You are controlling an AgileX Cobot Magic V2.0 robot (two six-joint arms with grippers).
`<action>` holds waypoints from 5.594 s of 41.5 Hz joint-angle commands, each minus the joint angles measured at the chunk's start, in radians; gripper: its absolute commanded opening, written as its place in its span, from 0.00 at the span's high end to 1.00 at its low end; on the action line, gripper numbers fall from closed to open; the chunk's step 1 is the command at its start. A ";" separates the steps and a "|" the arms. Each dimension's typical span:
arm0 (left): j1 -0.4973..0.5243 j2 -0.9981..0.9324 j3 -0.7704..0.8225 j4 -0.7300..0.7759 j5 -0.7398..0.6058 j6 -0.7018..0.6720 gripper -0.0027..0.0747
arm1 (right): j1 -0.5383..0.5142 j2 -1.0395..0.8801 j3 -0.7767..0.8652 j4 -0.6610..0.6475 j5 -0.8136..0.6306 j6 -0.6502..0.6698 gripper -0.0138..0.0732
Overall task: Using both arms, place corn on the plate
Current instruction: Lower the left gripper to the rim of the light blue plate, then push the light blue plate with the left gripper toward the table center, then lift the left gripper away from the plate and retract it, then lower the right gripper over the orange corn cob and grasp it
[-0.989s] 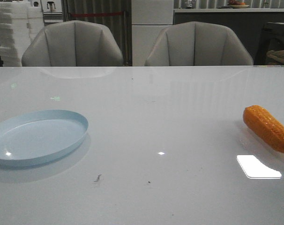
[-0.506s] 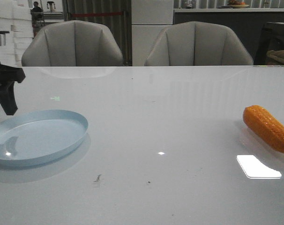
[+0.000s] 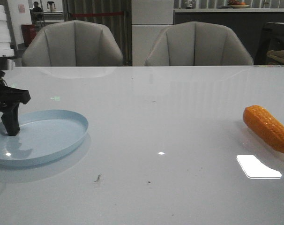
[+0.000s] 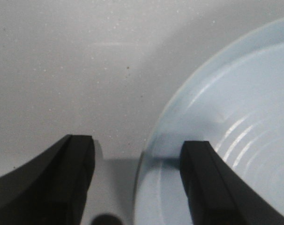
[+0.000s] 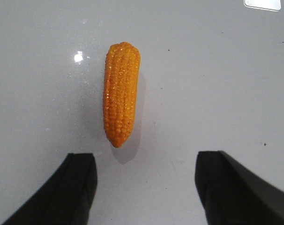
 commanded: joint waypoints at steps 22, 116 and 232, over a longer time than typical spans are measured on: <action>0.000 -0.042 -0.028 -0.004 0.047 -0.007 0.85 | -0.005 -0.011 -0.036 -0.006 -0.052 -0.008 0.21; -0.309 0.148 -0.503 -0.284 0.325 0.019 0.31 | -0.005 -0.010 -0.036 -0.006 -0.038 -0.008 0.21; -0.002 -1.451 0.781 0.042 -0.420 -0.010 0.31 | -0.002 0.918 -0.702 0.102 0.254 -0.039 0.21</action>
